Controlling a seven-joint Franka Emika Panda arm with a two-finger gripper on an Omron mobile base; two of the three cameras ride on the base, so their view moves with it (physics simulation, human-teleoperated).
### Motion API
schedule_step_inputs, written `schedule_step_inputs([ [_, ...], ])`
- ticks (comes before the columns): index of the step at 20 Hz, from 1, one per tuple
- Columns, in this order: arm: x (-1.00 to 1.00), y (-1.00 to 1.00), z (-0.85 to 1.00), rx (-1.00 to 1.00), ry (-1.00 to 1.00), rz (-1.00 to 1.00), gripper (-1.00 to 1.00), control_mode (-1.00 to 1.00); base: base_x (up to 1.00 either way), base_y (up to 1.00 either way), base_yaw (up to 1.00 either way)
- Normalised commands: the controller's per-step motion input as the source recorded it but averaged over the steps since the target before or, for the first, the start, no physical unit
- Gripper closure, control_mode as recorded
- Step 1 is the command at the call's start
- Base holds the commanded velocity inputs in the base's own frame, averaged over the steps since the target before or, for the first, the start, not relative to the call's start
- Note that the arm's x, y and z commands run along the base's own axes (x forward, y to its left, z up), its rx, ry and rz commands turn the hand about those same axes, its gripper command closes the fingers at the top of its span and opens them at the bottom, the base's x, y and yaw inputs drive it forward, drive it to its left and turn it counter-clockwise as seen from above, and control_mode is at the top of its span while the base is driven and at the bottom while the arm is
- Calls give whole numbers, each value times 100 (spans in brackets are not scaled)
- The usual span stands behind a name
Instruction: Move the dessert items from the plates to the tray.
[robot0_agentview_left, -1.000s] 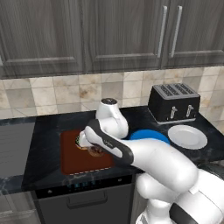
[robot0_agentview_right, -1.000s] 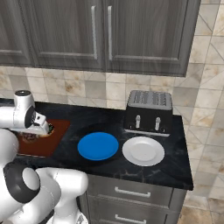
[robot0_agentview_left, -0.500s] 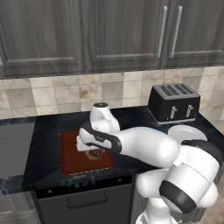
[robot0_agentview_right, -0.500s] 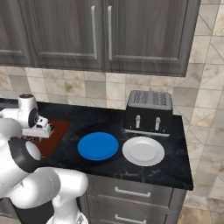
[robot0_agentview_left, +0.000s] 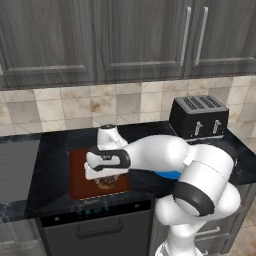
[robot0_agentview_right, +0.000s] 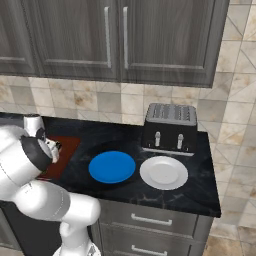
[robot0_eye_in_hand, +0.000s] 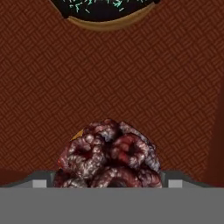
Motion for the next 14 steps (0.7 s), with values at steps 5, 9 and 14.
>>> schedule_step_inputs([
  [5,1,2,-31,-2,3,0,100,-100,0,0,0],
  [9,0,14,-7,0,4,0,100,-100,0,0,0],
  [14,0,12,0,0,4,0,-100,-100,0,0,0],
])
